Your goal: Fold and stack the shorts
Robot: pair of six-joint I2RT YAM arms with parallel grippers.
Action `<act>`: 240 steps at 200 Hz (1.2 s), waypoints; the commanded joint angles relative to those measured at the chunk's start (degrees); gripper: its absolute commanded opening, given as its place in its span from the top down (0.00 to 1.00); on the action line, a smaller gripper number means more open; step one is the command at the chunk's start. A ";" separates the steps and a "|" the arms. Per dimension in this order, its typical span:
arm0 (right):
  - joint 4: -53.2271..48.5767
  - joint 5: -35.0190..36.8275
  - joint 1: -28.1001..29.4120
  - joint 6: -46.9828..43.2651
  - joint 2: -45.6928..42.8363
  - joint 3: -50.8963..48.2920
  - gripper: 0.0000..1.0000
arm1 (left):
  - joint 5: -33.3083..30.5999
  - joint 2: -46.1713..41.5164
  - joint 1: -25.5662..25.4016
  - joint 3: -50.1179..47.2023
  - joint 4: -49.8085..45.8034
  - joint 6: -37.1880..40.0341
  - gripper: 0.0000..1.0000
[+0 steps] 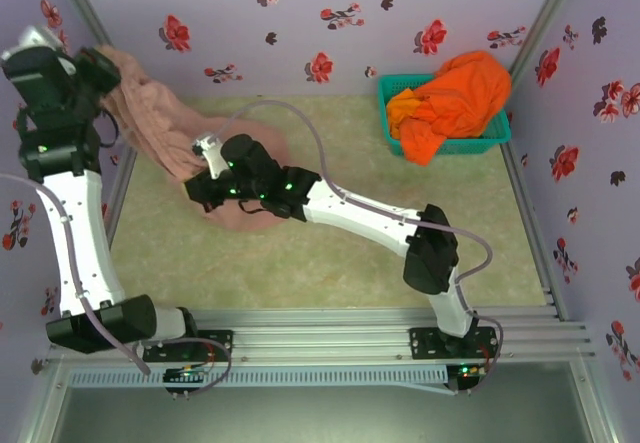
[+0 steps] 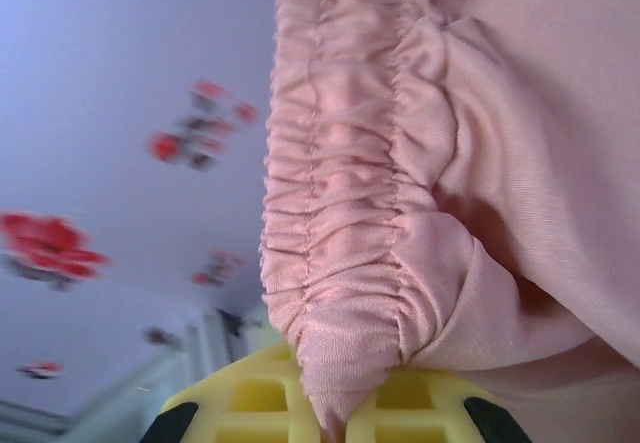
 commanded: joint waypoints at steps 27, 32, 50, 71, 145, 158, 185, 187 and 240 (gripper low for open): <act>20.49 -0.24 -3.44 11.25 -18.13 -18.47 1.00 | 0.08 9.46 -9.82 19.57 -2.08 5.97 1.00; 20.94 1.06 -4.07 11.82 -20.01 -21.61 1.00 | -0.07 10.77 -11.95 20.86 -1.95 6.35 1.00; 19.42 7.12 -6.40 12.49 -27.54 -32.62 1.00 | -0.34 15.65 -19.46 22.61 -0.51 8.34 1.00; 14.77 15.28 -7.73 13.32 -35.40 -45.39 1.00 | -0.69 22.64 -27.98 22.32 1.72 10.35 1.00; -9.01 37.76 -9.64 33.77 -58.71 -80.17 1.00 | -2.86 59.51 -46.59 33.39 6.52 9.43 1.00; -13.07 39.59 -10.47 35.27 -62.52 -83.08 1.00 | -2.54 64.89 -47.07 36.91 6.72 6.37 0.99; -20.29 42.36 -13.32 36.96 -70.90 -87.66 0.97 | 0.46 69.00 -47.19 39.13 10.24 2.68 0.67; -20.82 42.46 -13.68 37.04 -71.46 -87.90 0.97 | 0.48 68.83 -47.19 39.09 10.33 2.78 0.63; -30.77 41.80 -21.08 33.91 -79.80 -88.96 0.44 | -3.09 49.05 -44.01 21.23 9.77 8.45 0.16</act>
